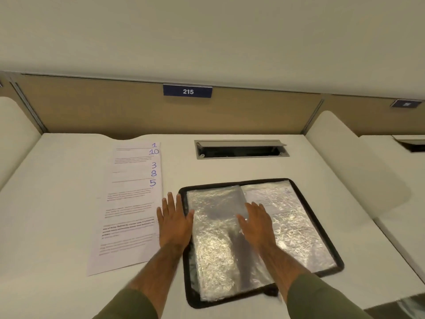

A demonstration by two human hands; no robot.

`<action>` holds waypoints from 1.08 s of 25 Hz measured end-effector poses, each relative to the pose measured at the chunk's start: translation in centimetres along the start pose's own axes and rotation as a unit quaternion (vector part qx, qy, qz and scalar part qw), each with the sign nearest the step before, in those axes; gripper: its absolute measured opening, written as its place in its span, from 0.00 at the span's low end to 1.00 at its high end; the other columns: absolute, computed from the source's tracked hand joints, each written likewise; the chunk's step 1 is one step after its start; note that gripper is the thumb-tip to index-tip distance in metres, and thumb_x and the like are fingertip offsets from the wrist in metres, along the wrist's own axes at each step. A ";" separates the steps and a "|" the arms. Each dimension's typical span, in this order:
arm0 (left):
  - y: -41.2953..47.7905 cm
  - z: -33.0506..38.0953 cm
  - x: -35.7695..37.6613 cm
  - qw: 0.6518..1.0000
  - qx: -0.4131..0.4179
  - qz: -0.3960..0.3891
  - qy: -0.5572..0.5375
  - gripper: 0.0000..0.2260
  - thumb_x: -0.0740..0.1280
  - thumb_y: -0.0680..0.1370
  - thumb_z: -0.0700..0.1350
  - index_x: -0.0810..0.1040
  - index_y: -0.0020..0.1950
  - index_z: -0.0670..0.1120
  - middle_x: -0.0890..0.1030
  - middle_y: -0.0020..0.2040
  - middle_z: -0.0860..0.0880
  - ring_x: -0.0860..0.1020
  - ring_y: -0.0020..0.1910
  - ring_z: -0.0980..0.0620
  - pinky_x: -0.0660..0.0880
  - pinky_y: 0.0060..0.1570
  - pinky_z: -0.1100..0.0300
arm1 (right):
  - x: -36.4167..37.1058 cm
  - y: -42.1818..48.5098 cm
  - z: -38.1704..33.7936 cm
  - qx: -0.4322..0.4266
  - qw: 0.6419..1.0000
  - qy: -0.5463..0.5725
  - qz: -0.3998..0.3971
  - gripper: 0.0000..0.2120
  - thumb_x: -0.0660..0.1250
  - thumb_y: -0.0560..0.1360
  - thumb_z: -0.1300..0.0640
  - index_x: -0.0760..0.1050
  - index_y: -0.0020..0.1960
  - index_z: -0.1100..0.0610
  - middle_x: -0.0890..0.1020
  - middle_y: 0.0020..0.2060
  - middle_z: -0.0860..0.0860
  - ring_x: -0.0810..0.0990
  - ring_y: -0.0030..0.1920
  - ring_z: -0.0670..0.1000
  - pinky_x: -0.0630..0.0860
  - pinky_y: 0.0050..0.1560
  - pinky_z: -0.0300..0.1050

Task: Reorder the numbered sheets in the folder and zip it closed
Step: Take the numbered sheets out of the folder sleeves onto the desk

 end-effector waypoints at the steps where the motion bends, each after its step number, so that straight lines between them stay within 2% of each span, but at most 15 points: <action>1: -0.3 1.7 1.0 1.000 0.007 -0.005 -0.002 0.31 0.46 0.84 0.61 0.40 0.83 0.49 0.36 0.82 0.47 0.36 0.81 0.47 0.34 0.78 0.48 | -0.4 0.1 2.0 0.006 1.000 0.002 0.002 0.27 0.56 0.84 0.42 0.62 0.78 0.54 0.65 0.78 0.53 0.56 0.80 0.56 0.56 0.78 0.54; 6: -2.0 10.2 7.3 0.999 0.028 -0.034 0.024 0.31 0.43 0.83 0.63 0.37 0.82 0.50 0.33 0.81 0.47 0.32 0.79 0.48 0.36 0.79 0.46 | -1.9 2.4 10.9 -0.009 1.000 -0.011 -0.013 0.29 0.55 0.83 0.40 0.60 0.79 0.53 0.62 0.79 0.52 0.54 0.80 0.56 0.55 0.79 0.57; 10: -2.5 19.6 11.8 0.999 0.026 -0.040 0.003 0.35 0.36 0.79 0.67 0.38 0.82 0.51 0.33 0.81 0.49 0.32 0.79 0.49 0.34 0.78 0.50 | -4.8 6.5 17.1 -0.071 0.997 -0.037 -0.021 0.30 0.55 0.83 0.40 0.58 0.80 0.53 0.59 0.80 0.52 0.53 0.81 0.55 0.55 0.79 0.56; 12: -3.2 23.6 14.4 0.998 0.043 -0.052 0.010 0.35 0.37 0.80 0.68 0.39 0.83 0.51 0.33 0.81 0.49 0.33 0.80 0.50 0.33 0.78 0.51 | -5.9 8.2 19.9 -0.096 0.994 -0.046 -0.026 0.30 0.56 0.83 0.40 0.57 0.80 0.52 0.58 0.81 0.51 0.53 0.81 0.55 0.55 0.78 0.56; 15: -4.8 27.0 17.6 0.995 0.042 -0.083 0.043 0.34 0.40 0.81 0.68 0.36 0.82 0.52 0.29 0.80 0.51 0.31 0.79 0.50 0.35 0.79 0.48 | -6.1 9.3 23.7 -0.088 0.995 -0.020 -0.053 0.31 0.56 0.83 0.40 0.55 0.81 0.51 0.56 0.81 0.52 0.51 0.81 0.55 0.52 0.79 0.56; 22: -5.5 31.9 21.2 0.988 0.062 -0.107 0.093 0.40 0.37 0.78 0.73 0.30 0.80 0.51 0.26 0.78 0.51 0.26 0.77 0.51 0.36 0.79 0.45 | -6.3 13.1 24.9 -0.140 0.983 -0.040 -0.113 0.37 0.59 0.81 0.39 0.47 0.82 0.49 0.50 0.82 0.50 0.47 0.82 0.56 0.52 0.78 0.59; 27: -6.7 34.0 22.8 0.980 0.087 -0.119 0.137 0.40 0.39 0.78 0.74 0.29 0.79 0.50 0.25 0.78 0.50 0.25 0.76 0.50 0.36 0.78 0.43 | -5.2 15.7 25.0 -0.178 0.970 -0.056 -0.155 0.42 0.63 0.79 0.39 0.43 0.82 0.49 0.49 0.82 0.50 0.46 0.82 0.57 0.54 0.79 0.61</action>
Point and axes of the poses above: each hand's wrist, its own y-axis towards the middle knuckle, its own x-axis out of the palm, z = x × y, the point moved 10 cm from there along y, towards the middle knuckle
